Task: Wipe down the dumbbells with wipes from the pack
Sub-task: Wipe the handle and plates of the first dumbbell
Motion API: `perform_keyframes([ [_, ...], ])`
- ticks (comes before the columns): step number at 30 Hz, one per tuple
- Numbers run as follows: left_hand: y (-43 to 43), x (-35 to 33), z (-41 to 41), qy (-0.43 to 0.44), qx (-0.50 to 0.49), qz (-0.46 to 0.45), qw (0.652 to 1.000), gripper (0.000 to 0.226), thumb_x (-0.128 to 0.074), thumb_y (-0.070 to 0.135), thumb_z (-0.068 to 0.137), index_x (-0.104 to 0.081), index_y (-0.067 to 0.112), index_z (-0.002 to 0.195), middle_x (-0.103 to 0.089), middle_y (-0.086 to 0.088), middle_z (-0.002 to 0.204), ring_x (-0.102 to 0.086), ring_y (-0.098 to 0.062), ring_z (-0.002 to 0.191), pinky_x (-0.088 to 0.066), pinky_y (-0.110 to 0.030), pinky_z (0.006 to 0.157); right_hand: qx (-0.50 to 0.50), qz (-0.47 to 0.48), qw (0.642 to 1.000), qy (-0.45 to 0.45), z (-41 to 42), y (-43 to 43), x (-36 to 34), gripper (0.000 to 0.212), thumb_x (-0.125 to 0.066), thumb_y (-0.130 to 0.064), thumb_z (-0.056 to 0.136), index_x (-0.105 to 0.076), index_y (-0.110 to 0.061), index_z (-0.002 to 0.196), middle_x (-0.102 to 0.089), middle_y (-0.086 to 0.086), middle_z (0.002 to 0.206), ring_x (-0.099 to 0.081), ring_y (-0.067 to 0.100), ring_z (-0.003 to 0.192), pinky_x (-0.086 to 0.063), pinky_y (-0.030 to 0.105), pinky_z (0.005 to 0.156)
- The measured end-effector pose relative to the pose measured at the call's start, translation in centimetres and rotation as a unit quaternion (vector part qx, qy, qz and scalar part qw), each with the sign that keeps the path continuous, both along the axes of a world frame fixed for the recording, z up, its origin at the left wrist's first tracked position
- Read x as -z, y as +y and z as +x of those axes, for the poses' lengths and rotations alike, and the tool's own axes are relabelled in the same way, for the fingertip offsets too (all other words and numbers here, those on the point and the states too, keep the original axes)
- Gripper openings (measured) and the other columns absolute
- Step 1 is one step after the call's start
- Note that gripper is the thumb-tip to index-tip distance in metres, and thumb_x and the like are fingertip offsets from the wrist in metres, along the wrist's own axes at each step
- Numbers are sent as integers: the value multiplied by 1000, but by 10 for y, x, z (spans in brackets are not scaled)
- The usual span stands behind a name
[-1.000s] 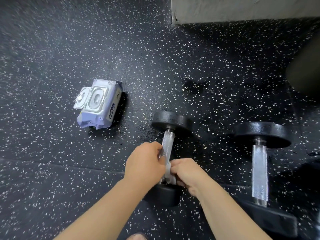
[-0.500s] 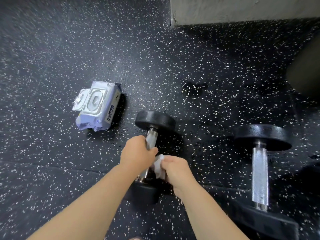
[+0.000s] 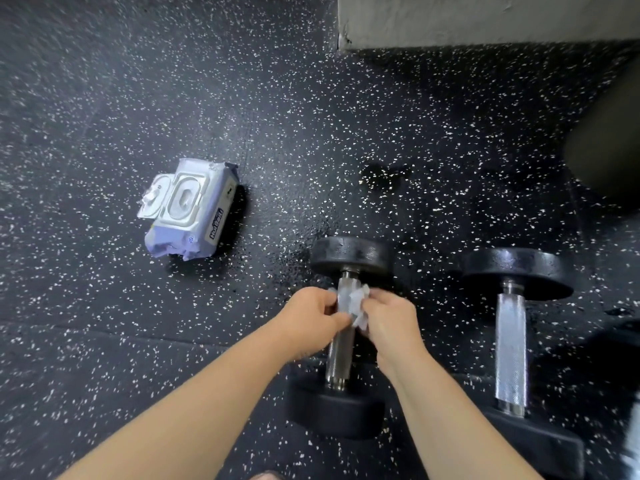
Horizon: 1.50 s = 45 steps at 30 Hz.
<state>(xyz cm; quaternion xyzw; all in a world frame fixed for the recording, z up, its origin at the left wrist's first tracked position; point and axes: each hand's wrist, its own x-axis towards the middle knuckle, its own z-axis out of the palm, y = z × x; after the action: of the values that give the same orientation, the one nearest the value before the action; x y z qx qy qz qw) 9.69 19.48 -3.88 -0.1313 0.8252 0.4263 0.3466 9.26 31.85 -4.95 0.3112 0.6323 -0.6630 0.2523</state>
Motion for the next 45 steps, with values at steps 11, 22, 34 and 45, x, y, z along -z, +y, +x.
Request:
perform_keyframes([
  [11, -9, -7, 1, -37, -12, -125, 991, 30, -51, 20, 93, -45, 14, 65, -48, -2, 64, -46, -20, 61, -38, -26, 57, -195, 105, 974, -39, 27, -12, 8, 20, -58, -14, 77, -70, -11, 61, -62, 4, 58, -53, 21, 56, -44, 36, 54],
  [22, -6, 9, -1, -61, -198, 18, 978, 11, -64, 4, 80, -60, 8, 90, -67, -8, 77, -66, -23, 71, -53, -34, 72, 201, -110, 964, -134, -16, -22, -10, 13, -61, 10, 83, -67, 2, 92, -69, 16, 90, -66, 24, 80, -54, 24, 59],
  [34, 5, 17, 12, -22, -232, 38, 972, 37, -67, 24, 67, -58, 11, 101, -68, -15, 99, -65, -27, 90, -53, -45, 87, 169, -150, 957, -184, -34, -39, 16, 16, -57, 11, 80, -62, -4, 77, -64, 13, 79, -60, 23, 64, -48, 27, 46],
  [45, -3, 5, 25, -41, -235, 67, 969, 49, -68, 25, 56, -58, 13, 103, -70, -15, 98, -68, -35, 93, -52, -57, 87, 212, -128, 962, -118, 3, -35, -28, 19, -61, 13, 76, -65, -6, 79, -65, 4, 70, -59, 13, 63, -41, 25, 53],
])
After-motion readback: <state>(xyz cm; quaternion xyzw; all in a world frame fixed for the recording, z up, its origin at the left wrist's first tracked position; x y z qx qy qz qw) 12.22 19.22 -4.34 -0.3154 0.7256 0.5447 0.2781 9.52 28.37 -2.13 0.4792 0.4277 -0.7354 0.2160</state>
